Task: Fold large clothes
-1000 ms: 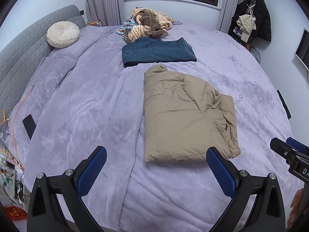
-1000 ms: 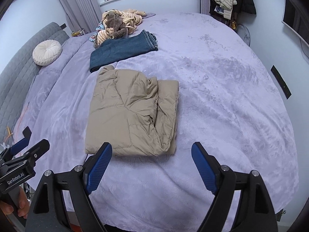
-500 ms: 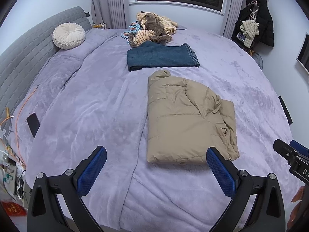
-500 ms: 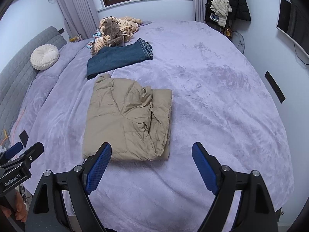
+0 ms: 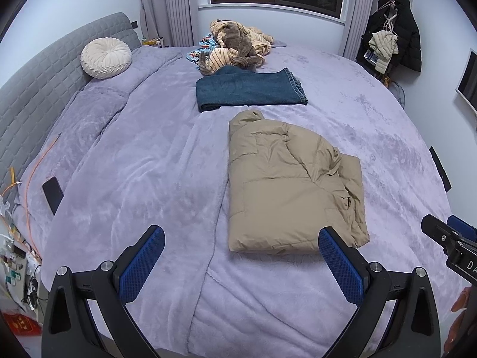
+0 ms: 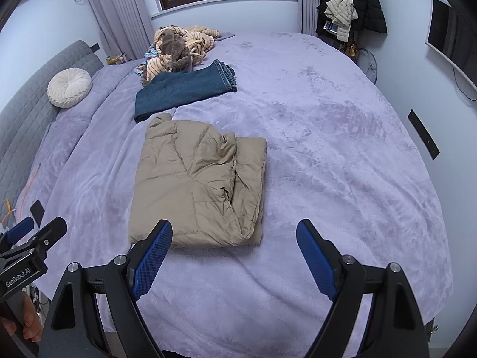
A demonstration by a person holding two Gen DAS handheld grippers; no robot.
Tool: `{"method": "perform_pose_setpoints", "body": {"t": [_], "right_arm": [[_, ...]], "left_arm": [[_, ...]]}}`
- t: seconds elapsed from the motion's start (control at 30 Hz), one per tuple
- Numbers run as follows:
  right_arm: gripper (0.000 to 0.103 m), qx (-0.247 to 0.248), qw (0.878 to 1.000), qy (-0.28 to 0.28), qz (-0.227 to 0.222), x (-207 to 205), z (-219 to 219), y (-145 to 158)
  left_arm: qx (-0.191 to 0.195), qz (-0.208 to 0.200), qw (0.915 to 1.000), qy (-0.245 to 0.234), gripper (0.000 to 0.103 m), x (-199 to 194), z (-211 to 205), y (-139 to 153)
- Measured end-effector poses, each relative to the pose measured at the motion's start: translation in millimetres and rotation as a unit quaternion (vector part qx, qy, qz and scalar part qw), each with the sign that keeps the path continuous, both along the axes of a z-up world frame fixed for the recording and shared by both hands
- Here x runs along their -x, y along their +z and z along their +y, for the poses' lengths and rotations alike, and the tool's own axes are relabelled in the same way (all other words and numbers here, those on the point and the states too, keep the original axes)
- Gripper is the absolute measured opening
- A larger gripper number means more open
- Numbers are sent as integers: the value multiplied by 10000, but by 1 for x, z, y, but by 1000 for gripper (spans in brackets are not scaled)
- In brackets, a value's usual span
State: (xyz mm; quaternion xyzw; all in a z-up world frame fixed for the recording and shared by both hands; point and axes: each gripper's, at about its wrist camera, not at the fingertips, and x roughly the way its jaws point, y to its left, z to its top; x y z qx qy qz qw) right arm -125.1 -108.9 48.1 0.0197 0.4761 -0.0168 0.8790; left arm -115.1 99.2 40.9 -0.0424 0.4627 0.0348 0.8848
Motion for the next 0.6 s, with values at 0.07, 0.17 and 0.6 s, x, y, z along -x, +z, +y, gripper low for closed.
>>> {"method": "perform_pose_setpoints", "body": {"t": [0.07, 0.17, 0.6], "right_arm": [[87, -1, 10000, 0, 0, 1, 0, 1], [87, 1, 10000, -7, -1, 0, 1, 0], [87, 2, 10000, 5, 2, 2, 5, 1]], "left_arm": [[2, 0, 10000, 5, 103, 0, 0, 0], [1, -3, 10000, -1, 103, 0, 1, 1], [5, -11, 10000, -7, 103, -2, 7, 1]]}}
